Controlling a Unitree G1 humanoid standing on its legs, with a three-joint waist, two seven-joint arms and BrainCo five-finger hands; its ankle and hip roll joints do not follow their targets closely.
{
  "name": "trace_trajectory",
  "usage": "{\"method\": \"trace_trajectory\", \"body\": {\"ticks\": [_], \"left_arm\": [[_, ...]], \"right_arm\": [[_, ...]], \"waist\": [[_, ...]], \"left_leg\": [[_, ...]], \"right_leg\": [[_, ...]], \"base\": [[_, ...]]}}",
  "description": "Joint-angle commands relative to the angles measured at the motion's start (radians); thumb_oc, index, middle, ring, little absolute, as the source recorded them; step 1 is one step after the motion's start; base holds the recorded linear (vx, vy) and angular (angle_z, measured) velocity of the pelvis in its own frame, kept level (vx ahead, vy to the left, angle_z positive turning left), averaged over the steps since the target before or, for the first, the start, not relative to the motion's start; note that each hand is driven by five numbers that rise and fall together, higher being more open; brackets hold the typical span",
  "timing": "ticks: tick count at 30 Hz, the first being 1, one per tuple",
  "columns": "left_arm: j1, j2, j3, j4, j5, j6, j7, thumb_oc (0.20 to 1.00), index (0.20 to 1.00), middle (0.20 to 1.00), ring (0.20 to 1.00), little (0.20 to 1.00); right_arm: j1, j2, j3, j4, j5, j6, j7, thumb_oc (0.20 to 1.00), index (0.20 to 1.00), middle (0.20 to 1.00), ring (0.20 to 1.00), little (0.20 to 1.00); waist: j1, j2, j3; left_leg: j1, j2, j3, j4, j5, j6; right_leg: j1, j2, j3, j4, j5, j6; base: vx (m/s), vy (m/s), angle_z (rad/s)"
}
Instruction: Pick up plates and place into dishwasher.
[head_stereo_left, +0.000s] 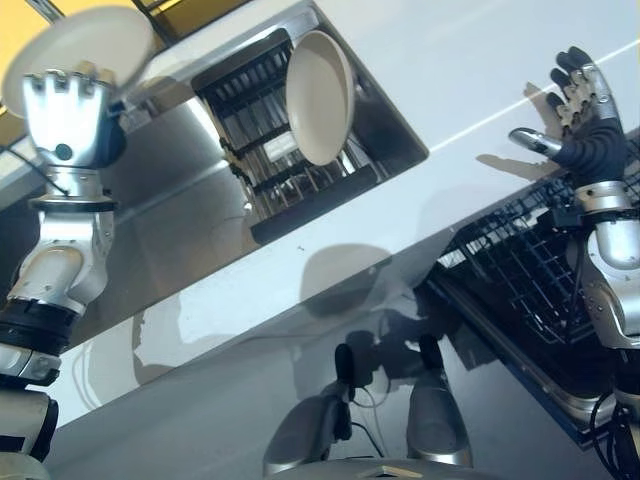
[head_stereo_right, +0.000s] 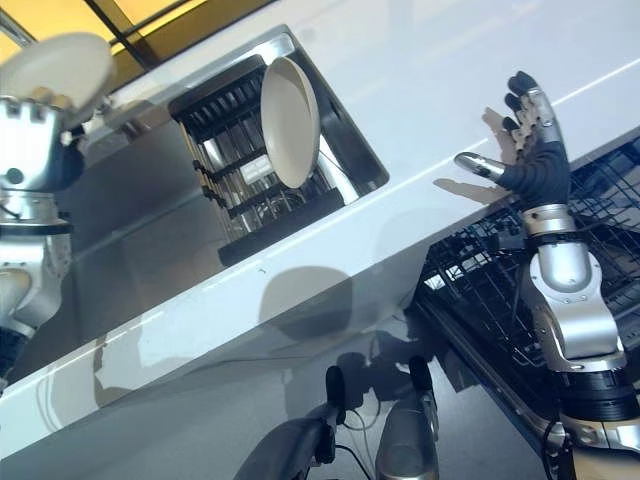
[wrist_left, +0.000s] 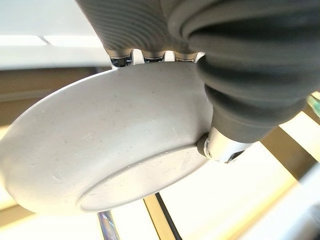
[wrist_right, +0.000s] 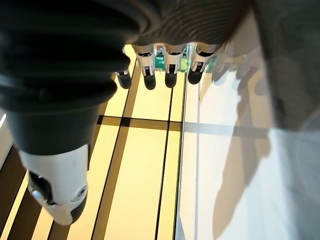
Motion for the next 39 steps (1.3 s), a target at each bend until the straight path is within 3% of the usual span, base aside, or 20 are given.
{"method": "trace_trajectory", "body": {"ticks": [1, 3, 6, 9, 14, 15, 17, 21, 25, 34, 37, 39], "left_arm": [[0.045, 0.014, 0.131, -0.099, -0.104, -0.148, 0.06, 0.2, 0.2, 0.2, 0.2, 0.2], [0.088, -0.049, 0.185, -0.206, -0.153, -0.262, -0.008, 0.2, 0.2, 0.2, 0.2, 0.2], [0.101, -0.121, 0.199, -0.33, -0.214, -0.378, -0.149, 0.2, 0.2, 0.2, 0.2, 0.2], [0.08, -0.175, 0.16, -0.422, -0.391, -0.479, -0.367, 0.2, 0.2, 0.2, 0.2, 0.2], [0.043, -0.266, 0.056, -0.551, -0.778, -0.543, -0.78, 0.2, 0.2, 0.2, 0.2, 0.2], [0.041, -0.273, 0.05, -0.558, -0.825, -0.544, -0.821, 0.2, 0.2, 0.2, 0.2, 0.2], [0.032, -0.305, -0.005, -0.587, -0.972, -0.513, -1.007, 0.2, 0.2, 0.2, 0.2, 0.2], [0.029, -0.308, -0.058, -0.63, -1.168, -0.459, -1.254, 0.2, 0.2, 0.2, 0.2, 0.2], [0.009, -0.26, -0.071, -0.631, -1.243, -0.46, -1.321, 0.2, 0.2, 0.2, 0.2, 0.2], [0.022, -0.222, -0.044, -0.634, -1.279, -0.474, -1.353, 0.2, 0.2, 0.2, 0.2, 0.2], [0.015, -0.221, -0.038, -0.636, -1.291, -0.462, -1.352, 0.2, 0.2, 0.2, 0.2, 0.2], [0.012, -0.22, -0.036, -0.637, -1.299, -0.452, -1.352, 0.2, 0.2, 0.2, 0.2, 0.2]], "right_arm": [[0.071, 0.018, -0.029, -0.079, -0.002, -0.085, 0.003, 1.0, 1.0, 1.0, 1.0, 1.0], [0.073, 0.057, -0.03, -0.12, -0.026, -0.102, 0.009, 1.0, 1.0, 1.0, 1.0, 1.0], [0.06, 0.112, -0.004, -0.175, -0.062, -0.106, 0.024, 1.0, 1.0, 1.0, 1.0, 1.0], [0.028, 0.137, 0.039, -0.221, -0.09, -0.107, 0.071, 1.0, 1.0, 1.0, 1.0, 1.0], [-0.04, 0.153, 0.139, -0.258, -0.118, -0.117, 0.139, 1.0, 1.0, 1.0, 1.0, 1.0], [-0.045, 0.153, 0.147, -0.255, -0.119, -0.12, 0.147, 1.0, 1.0, 1.0, 1.0, 1.0], [-0.065, 0.146, 0.191, -0.247, -0.111, -0.12, 0.171, 1.0, 1.0, 1.0, 1.0, 1.0], [-0.073, 0.11, 0.226, -0.244, -0.073, -0.135, 0.192, 1.0, 1.0, 1.0, 1.0, 1.0], [-0.073, 0.077, 0.235, -0.238, -0.039, -0.15, 0.189, 1.0, 1.0, 1.0, 1.0, 1.0], [-0.012, 0.061, 0.228, -0.27, -0.011, -0.145, 0.265, 1.0, 1.0, 1.0, 1.0, 1.0], [-0.015, 0.07, 0.245, -0.281, 0.07, -0.115, 0.382, 1.0, 1.0, 1.0, 1.0, 1.0], [-0.016, 0.072, 0.277, -0.302, 0.191, -0.072, 0.553, 1.0, 1.0, 1.0, 1.0, 1.0]], "waist": [[0.044, -0.079, -0.168], [0.065, -0.102, -0.195], [0.089, -0.135, -0.233], [0.109, -0.154, -0.262], [0.15, -0.185, -0.307], [0.153, -0.187, -0.31], [0.165, -0.2, -0.327], [0.177, -0.211, -0.352], [0.176, -0.216, -0.367], [0.164, -0.212, -0.39], [0.163, -0.213, -0.395], [0.165, -0.216, -0.397]], "left_leg": [[0.034, -0.046, -0.032, 0.075, -0.13, 0.017], [0.046, -0.035, -0.043, 0.072, -0.135, 0.018], [0.065, -0.014, -0.058, 0.063, -0.137, 0.015], [0.083, 0.002, -0.074, 0.048, -0.136, 0.013], [0.114, 0.014, -0.111, 0.011, -0.127, 0.011], [0.117, 0.015, -0.114, 0.006, -0.126, 0.01], [0.129, 0.018, -0.125, -0.005, -0.124, 0.007], [0.142, 0.024, -0.131, -0.027, -0.116, 0.002], [0.15, 0.025, -0.129, -0.036, -0.115, 0.0], [0.158, 0.024, -0.118, -0.045, -0.112, 0.005], [0.159, 0.023, -0.122, -0.047, -0.111, 0.007], [0.16, 0.02, -0.125, -0.048, -0.11, 0.008]], "right_leg": [[0.043, -0.03, -0.052, -0.025, -0.007, -0.04], [0.065, -0.024, -0.071, -0.036, -0.011, -0.041], [0.096, -0.01, -0.096, -0.055, -0.012, -0.042], [0.12, 0.007, -0.11, -0.068, -0.016, -0.043], [0.16, 0.036, -0.126, -0.094, -0.013, -0.041], [0.165, 0.039, -0.128, -0.099, -0.011, -0.041], [0.179, 0.045, -0.136, -0.112, -0.006, -0.037], [0.198, 0.055, -0.148, -0.136, 0.003, -0.036], [0.207, 0.059, -0.149, -0.148, 0.008, -0.035], [0.219, 0.065, -0.141, -0.161, 0.013, -0.04], [0.218, 0.065, -0.139, -0.158, 0.011, -0.041], [0.22, 0.063, -0.141, -0.156, 0.009, -0.041]], "base": [[-0.02, -0.258, 0.14], [-0.02, -0.28, 0.17], [-0.03, -0.314, 0.1], [-0.07, -0.256, 0.05], [-0.06, -0.209, 0.14], [-0.07, -0.168, 0.1], [-0.07, -0.175, 0.07], [-0.06, -0.133, 0.08], [-0.06, -0.073, 0.06], [-0.02, -0.015, 0.01], [0.0, 0.0, 0.0], [0.0, 0.0, 0.0]]}}
